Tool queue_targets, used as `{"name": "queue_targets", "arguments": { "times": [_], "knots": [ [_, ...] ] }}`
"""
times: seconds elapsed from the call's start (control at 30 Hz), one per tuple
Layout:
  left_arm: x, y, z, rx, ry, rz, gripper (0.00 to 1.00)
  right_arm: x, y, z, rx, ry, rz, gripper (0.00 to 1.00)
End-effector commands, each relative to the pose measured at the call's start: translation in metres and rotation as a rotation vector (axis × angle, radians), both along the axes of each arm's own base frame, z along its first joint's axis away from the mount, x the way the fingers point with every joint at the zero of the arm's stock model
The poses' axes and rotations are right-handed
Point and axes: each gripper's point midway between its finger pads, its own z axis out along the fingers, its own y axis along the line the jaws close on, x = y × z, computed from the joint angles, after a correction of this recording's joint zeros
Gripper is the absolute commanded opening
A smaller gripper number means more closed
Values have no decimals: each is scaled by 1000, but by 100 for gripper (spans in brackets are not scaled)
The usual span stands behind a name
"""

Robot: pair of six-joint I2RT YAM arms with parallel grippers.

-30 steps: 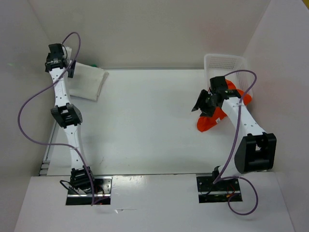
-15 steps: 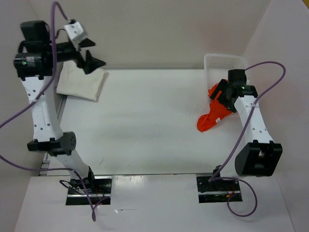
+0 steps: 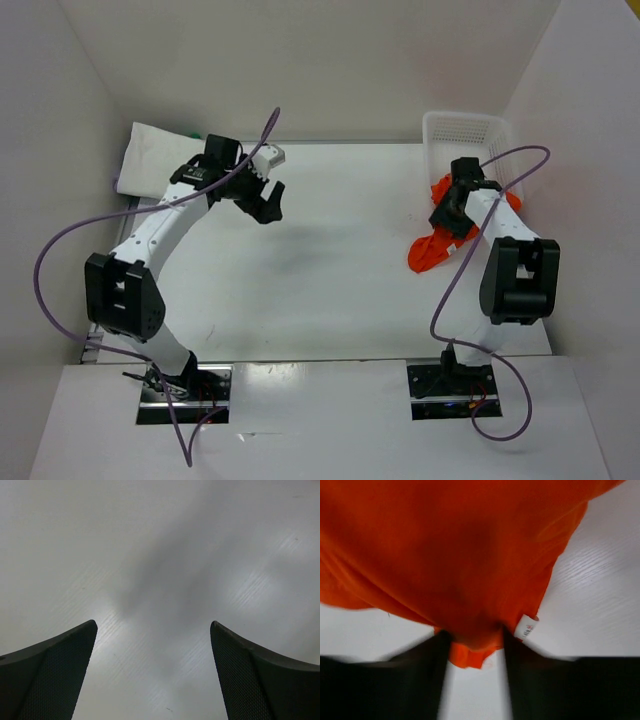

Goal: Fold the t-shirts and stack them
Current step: Grab crumpled tshirt from bin with the right arm, then move the tshirt to the center of the board

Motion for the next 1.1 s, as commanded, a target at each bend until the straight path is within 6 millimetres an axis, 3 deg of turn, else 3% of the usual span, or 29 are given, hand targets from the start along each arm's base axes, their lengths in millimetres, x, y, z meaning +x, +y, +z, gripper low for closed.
{"name": "queue_targets", "arguments": {
  "times": [0.0, 0.03, 0.07, 0.17, 0.27, 0.33, 0.37, 0.4, 0.47, 0.53, 0.63, 0.67, 0.7, 0.77, 0.8, 0.87, 0.9, 0.93, 0.97, 1.0, 1.07],
  "knots": [
    [15, 8, 76, -15, -262, 67, 100, 18, -9, -4, -49, -38, -35, 21],
    [15, 8, 76, -14, -262, 67, 100, 15, -11, -9, -57, -20, -52, 5],
    [14, 10, 79, -10, -272, 75, 100, 19, -16, -4, -81, -32, -64, 0],
    [13, 15, 77, 12, -274, 86, 100, 23, -27, 44, -141, -127, -99, 0],
    [11, 21, 79, 35, -292, 102, 100, 27, -36, 139, -185, -322, -129, 0],
    [11, 24, 77, 53, -291, 107, 100, 22, -36, 236, -210, -548, -135, 0],
    [12, 26, 77, 63, -293, 119, 100, 17, -31, 268, -234, -621, -116, 0],
    [12, 30, 81, 61, -301, 128, 100, 3, -27, 329, -237, -780, -122, 0],
    [15, 39, 83, 84, -309, 152, 100, -13, -15, 384, -230, -934, -97, 0],
    [14, 46, 85, 86, -309, 167, 100, -37, 14, 453, -199, -1149, 17, 0],
    [17, 69, 93, 95, -327, 227, 100, -63, 66, 517, -108, -1369, 261, 0],
    [16, 76, 97, 80, -325, 261, 100, -69, 79, 529, -76, -1417, 324, 0],
    [21, 99, 103, 83, -338, 336, 100, -75, 99, 543, -6, -1466, 425, 0],
    [24, 129, 109, 57, -333, 455, 100, -82, 116, 564, 57, -1529, 506, 0],
    [25, 157, 115, 38, -343, 526, 100, -69, 136, 558, 124, -1502, 592, 0],
    [19, 174, 122, 4, -344, 572, 100, -60, 153, 554, 195, -1474, 669, 0],
    [17, 184, 119, -21, -327, 590, 100, -57, 173, 548, 250, -1448, 738, 0],
    [14, 188, 123, -29, -339, 594, 100, -31, 187, 526, 279, -1373, 753, 0],
    [11, 190, 123, -44, -333, 603, 100, -24, 197, 514, 292, -1322, 774, 0],
    [11, 196, 121, -48, -331, 613, 100, -6, 220, 488, 320, -1231, 815, 0],
    [9, 199, 124, -54, -337, 627, 100, 8, 245, 465, 337, -1151, 850, 0]
  ]
}}
